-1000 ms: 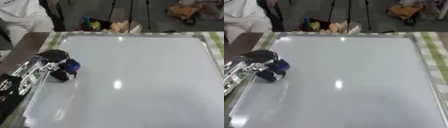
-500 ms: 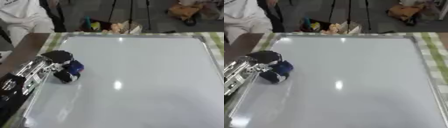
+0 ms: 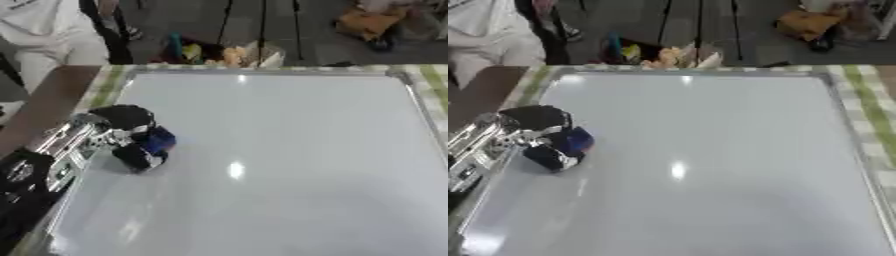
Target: Wipe the whiteboard clean with a brush.
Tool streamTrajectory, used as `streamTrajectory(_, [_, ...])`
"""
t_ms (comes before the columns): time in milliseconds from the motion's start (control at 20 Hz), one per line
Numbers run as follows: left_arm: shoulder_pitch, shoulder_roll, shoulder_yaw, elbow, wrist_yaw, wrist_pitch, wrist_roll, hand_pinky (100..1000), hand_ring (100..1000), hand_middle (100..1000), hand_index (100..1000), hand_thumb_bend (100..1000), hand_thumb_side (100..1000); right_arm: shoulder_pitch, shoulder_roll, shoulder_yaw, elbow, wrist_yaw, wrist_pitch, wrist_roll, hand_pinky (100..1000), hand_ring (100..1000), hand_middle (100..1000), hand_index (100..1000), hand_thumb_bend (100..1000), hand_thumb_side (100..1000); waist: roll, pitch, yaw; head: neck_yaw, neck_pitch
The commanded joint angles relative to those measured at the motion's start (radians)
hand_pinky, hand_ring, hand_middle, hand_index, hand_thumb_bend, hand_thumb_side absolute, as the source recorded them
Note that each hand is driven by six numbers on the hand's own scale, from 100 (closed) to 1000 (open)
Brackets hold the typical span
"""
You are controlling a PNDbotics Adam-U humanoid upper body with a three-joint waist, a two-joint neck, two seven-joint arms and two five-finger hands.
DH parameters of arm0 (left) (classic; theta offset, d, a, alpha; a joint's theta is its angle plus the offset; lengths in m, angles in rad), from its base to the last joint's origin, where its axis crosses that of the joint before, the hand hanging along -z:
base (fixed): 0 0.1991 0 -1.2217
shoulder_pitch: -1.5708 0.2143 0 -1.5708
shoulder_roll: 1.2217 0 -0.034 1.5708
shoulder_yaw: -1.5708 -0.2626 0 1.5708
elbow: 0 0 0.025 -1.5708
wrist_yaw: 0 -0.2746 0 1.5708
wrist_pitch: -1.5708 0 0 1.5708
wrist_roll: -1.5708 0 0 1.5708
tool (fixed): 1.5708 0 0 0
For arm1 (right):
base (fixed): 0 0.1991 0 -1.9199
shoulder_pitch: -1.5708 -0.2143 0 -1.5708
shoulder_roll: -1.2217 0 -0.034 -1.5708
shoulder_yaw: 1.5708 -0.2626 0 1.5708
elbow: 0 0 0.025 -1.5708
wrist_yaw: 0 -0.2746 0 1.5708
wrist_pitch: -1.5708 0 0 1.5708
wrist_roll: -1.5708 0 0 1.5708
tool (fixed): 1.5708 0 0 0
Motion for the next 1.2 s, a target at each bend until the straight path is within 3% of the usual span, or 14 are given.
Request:
streamTrajectory(50, [-0.008,0.024,0.005,-0.024,0.017,0.003,-0.007,387,503,340,441,100,602,-0.008,-0.016,-0.007,-0.015,0.005,0.001,-0.001,810,756,551,817,100,935,-0.002,-0.016,0.003,0.003,-0.007])
streamTrajectory(500, [-0.008,0.027,0.016,-0.010,0.001,0.037,0.000,387,504,341,443,100,592,-0.008,-0.016,-0.005,-0.015,0.008,-0.001,-0.001,809,756,551,816,100,934,-0.004,-0.015,0.003,0.002,-0.008])
streamTrajectory(900, [-0.022,0.010,0.068,0.137,-0.077,0.098,0.059,392,507,344,445,100,583,-0.006,-0.018,-0.007,-0.015,0.009,-0.004,-0.004,808,756,552,816,100,934,-0.006,-0.017,0.005,0.000,-0.009])
streamTrajectory(1200, [-0.028,0.003,0.086,0.205,-0.125,0.097,0.091,397,510,347,446,100,581,-0.004,-0.019,-0.008,-0.015,0.009,-0.005,-0.007,808,756,553,816,100,934,-0.008,-0.019,0.004,0.000,-0.011])
